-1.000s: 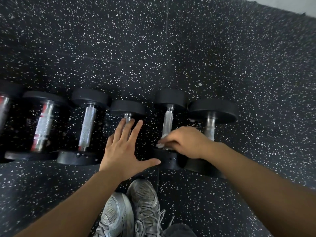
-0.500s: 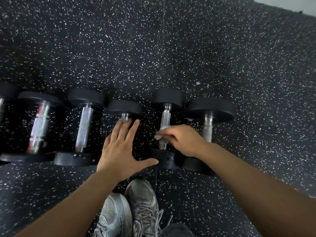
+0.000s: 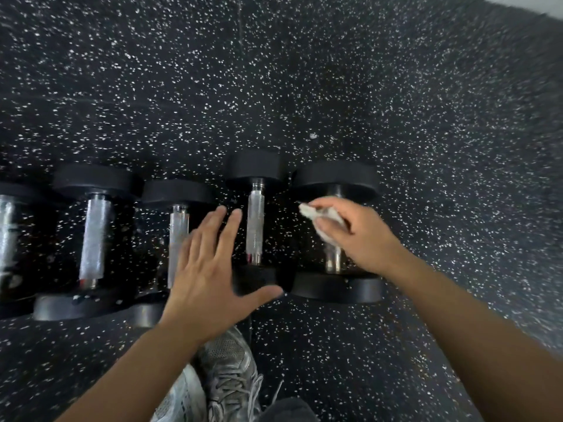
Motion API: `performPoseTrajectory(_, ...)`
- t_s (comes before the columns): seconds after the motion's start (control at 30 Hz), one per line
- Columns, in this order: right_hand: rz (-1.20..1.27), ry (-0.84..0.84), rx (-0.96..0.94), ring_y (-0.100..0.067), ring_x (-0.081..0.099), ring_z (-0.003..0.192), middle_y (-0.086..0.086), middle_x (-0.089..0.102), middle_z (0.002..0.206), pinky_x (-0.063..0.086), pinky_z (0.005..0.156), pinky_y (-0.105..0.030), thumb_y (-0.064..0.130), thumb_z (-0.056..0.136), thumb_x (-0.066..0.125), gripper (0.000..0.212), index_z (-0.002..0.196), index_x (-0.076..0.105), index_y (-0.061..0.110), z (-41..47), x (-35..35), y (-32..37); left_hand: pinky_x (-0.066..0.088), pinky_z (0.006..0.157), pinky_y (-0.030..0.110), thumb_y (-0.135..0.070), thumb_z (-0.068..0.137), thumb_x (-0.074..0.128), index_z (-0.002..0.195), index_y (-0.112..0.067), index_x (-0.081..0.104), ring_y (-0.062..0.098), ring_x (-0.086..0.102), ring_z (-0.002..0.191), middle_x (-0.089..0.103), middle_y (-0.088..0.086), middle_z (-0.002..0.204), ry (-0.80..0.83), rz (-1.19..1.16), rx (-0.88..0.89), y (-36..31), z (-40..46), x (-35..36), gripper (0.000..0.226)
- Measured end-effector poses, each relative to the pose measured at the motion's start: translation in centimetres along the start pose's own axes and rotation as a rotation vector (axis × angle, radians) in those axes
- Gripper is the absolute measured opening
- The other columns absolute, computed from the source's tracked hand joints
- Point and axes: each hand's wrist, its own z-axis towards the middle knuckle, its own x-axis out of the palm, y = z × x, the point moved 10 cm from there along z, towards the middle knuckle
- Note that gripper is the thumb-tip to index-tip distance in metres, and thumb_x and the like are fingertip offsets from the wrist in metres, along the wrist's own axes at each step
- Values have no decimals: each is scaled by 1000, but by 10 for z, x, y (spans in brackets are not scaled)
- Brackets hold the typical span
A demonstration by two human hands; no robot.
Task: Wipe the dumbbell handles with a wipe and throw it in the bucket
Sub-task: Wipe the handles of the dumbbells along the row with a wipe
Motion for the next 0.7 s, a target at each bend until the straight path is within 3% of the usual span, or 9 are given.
performPoseTrajectory(0.1, -44, -53, 48, -15, 59, 54, 10, 72, 88, 47, 50, -33, 41, 99, 55, 24, 120, 59, 52, -6, -27, -26, 7, 128, 49, -101, 70, 36, 162, -28, -11, 17, -6, 158, -2, 0, 172, 8, -22, 86, -36, 9, 13, 126)
performPoseTrajectory(0.2, -65, -86, 74, -12, 59, 53, 10, 74, 97, 49, 51, -30, 47, 99, 53, 26, 122, 60, 53, -4, -40, -46, 3, 128, 47, -99, 68, 42, 160, -31, -16, 16, -9, 157, -7, -2, 172, 41, -21, 129, -59, 17, 30, 128)
performPoseTrajectory(0.27, -66, -76, 87, -18, 57, 50, 4, 77, 99, 47, 49, -32, 49, 101, 52, 29, 128, 60, 52, 2, -36, -57, 4, 128, 48, -99, 67, 43, 160, -32, -18, 18, -7, 157, -8, -1, 171, 62, 15, 141, -67, 19, 41, 130)
performPoseTrajectory(0.3, -56, -73, 87, -18, 60, 54, 5, 77, 101, 50, 53, -32, 48, 101, 52, 30, 129, 60, 52, 6, -32, -61, 5, 128, 49, -100, 67, 42, 160, -31, -18, 18, -6, 157, -7, 0, 172, 66, 33, 141, -69, 19, 45, 130)
performPoseTrajectory(0.4, -7, -163, 48, -5, 68, 95, 12, 73, 116, 56, 85, -28, 42, 100, 57, 29, 128, 65, 45, 11, -33, -67, 5, 128, 49, -104, 61, 39, 160, -31, -18, 18, -7, 158, -6, 1, 172, 67, 40, 97, -67, 22, 49, 136)
performPoseTrajectory(0.5, -68, -197, -21, -7, 66, 104, 5, 71, 123, 51, 93, -21, 35, 100, 59, 29, 127, 68, 35, 8, -30, -65, 1, 128, 50, -107, 55, 40, 158, -32, -22, 17, -13, 157, -12, -1, 171, 80, 40, 70, -72, 26, 51, 142)
performPoseTrajectory(0.6, -240, -39, -137, 11, 57, 89, 14, 68, 114, 41, 83, -5, 41, 98, 54, 32, 125, 70, 32, -4, -12, -55, 0, 127, 50, -107, 54, 41, 159, -32, -21, 17, -15, 156, -13, -1, 171, 84, 38, 76, -83, 29, 55, 143)
performPoseTrajectory(0.7, -329, 267, -124, 14, 57, 91, 25, 68, 113, 44, 86, -9, 51, 97, 52, 33, 123, 69, 41, -19, 7, -59, -4, 127, 49, -106, 54, 42, 159, -33, -20, 15, -18, 156, -13, -2, 171, 85, 20, 71, -93, 30, 60, 142)
